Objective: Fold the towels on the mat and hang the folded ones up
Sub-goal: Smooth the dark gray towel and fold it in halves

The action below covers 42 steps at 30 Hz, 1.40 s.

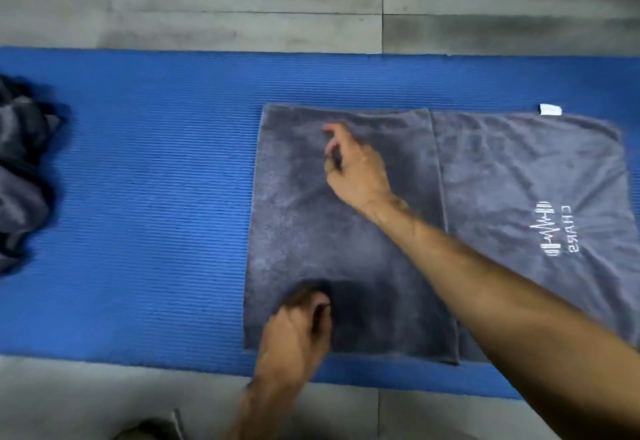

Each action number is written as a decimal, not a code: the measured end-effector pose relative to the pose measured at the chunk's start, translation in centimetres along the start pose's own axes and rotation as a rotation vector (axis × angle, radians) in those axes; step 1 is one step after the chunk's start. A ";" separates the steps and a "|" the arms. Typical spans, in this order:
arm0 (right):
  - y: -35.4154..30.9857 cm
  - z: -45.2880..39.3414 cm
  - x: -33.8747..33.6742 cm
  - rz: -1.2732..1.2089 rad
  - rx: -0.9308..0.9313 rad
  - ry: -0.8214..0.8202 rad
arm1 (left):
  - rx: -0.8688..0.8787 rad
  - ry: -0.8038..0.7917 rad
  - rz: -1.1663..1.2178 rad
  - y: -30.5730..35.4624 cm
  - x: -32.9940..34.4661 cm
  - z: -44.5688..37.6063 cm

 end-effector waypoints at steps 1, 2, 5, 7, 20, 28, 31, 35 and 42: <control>-0.9 -0.2 1.6 0.029 -0.013 -0.075 | -0.039 -0.002 -0.001 -2.1 -0.3 0.5; -1.8 -0.5 3.2 0.070 -0.021 -0.172 | -0.070 -0.016 -0.002 -3.9 -0.5 1.0; -4.3 -1.4 7.6 0.249 -0.045 -0.445 | -0.088 -0.061 0.004 -7.1 -1.0 2.9; -5.9 -2.1 9.8 0.380 -0.055 -0.418 | -0.082 -0.035 0.047 -7.9 -1.4 3.7; -6.8 -4.8 11.7 0.609 0.060 -0.321 | -0.508 0.026 0.356 -10.3 -2.2 2.9; -6.7 -5.2 10.8 0.387 0.209 -0.356 | -0.337 -0.011 0.468 -12.0 -3.2 3.6; -6.9 -5.6 11.4 0.272 0.243 -0.334 | -0.302 0.059 0.443 -12.8 -4.5 3.6; -9.2 -6.5 13.8 0.160 0.207 -0.330 | -0.277 0.159 0.313 -15.9 -6.5 3.6; -14.4 -9.1 18.0 0.069 0.112 -0.415 | -0.337 0.261 0.098 -23.3 -10.7 3.3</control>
Point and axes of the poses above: each hand's wrist, its own z-axis away from the middle knuckle, its own x-axis out of the palm, y = z × x, the point moved 2 cm from there along -z, towards the middle knuckle, and after that the axes turned 12 degrees about -z, right-handed, at the moved point
